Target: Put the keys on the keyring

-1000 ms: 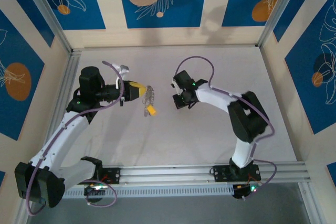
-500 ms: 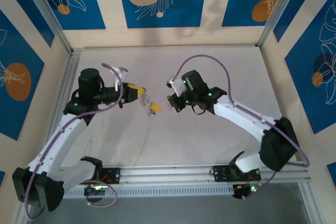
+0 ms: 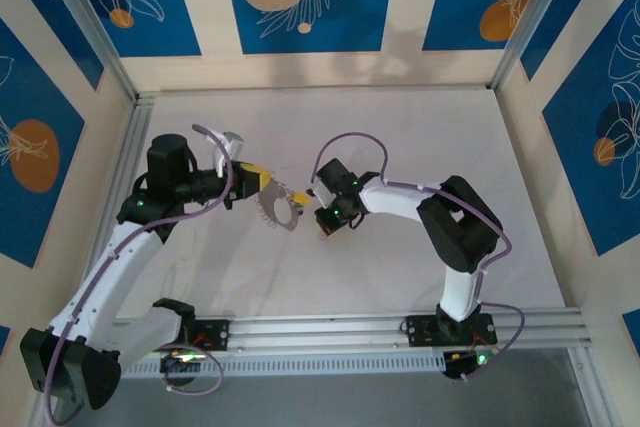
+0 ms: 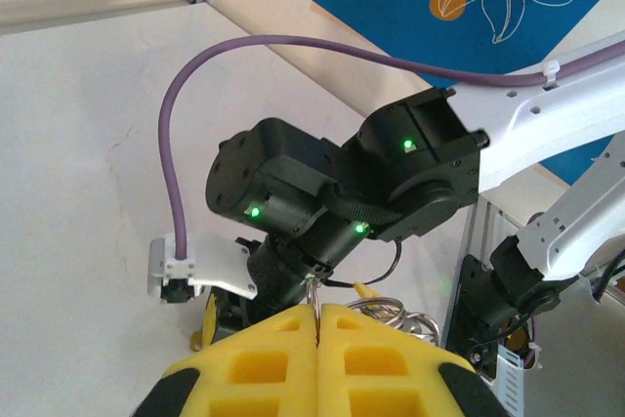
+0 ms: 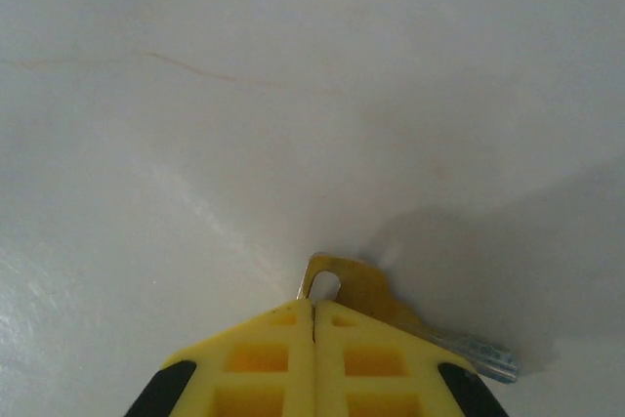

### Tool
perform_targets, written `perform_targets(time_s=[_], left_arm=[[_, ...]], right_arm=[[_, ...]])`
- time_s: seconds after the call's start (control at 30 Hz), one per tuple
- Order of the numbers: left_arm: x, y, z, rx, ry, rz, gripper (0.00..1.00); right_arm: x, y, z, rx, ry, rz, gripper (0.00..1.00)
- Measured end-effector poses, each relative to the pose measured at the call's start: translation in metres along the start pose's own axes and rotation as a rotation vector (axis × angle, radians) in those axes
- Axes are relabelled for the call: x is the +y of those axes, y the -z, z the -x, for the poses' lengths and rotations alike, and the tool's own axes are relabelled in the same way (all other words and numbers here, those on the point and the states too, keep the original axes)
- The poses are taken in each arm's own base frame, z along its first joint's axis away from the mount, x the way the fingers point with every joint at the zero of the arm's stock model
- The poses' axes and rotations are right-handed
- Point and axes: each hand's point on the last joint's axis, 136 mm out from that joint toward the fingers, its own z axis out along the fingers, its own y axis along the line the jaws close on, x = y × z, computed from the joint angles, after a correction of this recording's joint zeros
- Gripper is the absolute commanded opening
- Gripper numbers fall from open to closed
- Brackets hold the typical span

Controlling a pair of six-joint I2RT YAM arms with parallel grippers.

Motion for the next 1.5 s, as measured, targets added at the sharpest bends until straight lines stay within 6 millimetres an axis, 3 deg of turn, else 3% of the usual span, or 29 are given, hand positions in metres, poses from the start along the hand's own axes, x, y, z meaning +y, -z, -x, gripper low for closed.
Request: perform_targets(time_s=[0.27,0.37,0.57,0.77,0.9,1.17,1.5], left_arm=[[0.003,-0.002,-0.003,0.004,0.006,0.001,0.0],[0.004,-0.002,-0.003,0.006,0.009,0.002,0.0],[0.005,-0.002,-0.005,0.007,0.012,0.005,0.0],[0.006,-0.001,-0.004,0.006,0.014,0.007,0.0],[0.006,-0.001,-0.005,0.006,0.014,0.008,0.0],[0.007,-0.001,-0.006,0.007,0.017,0.009,0.0],[0.006,0.0,-0.007,0.005,0.015,0.01,0.0]], right_arm=[[0.0,-0.001,0.001,-0.011,-0.029,-0.003,0.26],[0.001,0.0,0.001,-0.024,-0.031,0.001,0.27],[0.001,0.0,0.002,-0.035,-0.036,0.002,0.19],[-0.004,-0.001,0.003,-0.043,-0.051,0.0,0.03],[-0.006,0.0,0.004,-0.051,-0.061,-0.001,0.02],[-0.007,0.007,-0.005,-0.045,-0.071,-0.005,0.24],[-0.006,0.021,0.004,-0.086,-0.074,0.012,0.28]])
